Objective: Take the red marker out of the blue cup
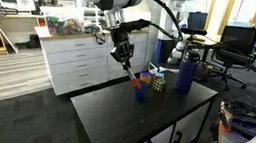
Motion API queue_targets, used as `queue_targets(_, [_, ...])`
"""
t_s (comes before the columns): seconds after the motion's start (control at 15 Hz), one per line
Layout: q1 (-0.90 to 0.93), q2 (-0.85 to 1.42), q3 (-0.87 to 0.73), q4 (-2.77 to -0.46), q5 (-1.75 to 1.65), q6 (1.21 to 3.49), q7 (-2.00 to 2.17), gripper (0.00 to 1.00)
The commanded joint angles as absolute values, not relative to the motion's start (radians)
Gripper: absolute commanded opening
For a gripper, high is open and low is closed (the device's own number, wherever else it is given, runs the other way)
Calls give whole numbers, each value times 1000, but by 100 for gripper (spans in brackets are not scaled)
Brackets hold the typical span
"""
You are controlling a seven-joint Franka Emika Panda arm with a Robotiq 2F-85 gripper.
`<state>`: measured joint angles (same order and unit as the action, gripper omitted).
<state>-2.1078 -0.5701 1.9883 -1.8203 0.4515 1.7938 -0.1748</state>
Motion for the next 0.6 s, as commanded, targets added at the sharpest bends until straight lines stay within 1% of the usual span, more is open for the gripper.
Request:
queue_targets(0.0, [-2170,-650,2031,-1735,510,1695,-181,6])
queue_targets(0.53, [-2191,-739,2075,-1692,565,1632,-200,6])
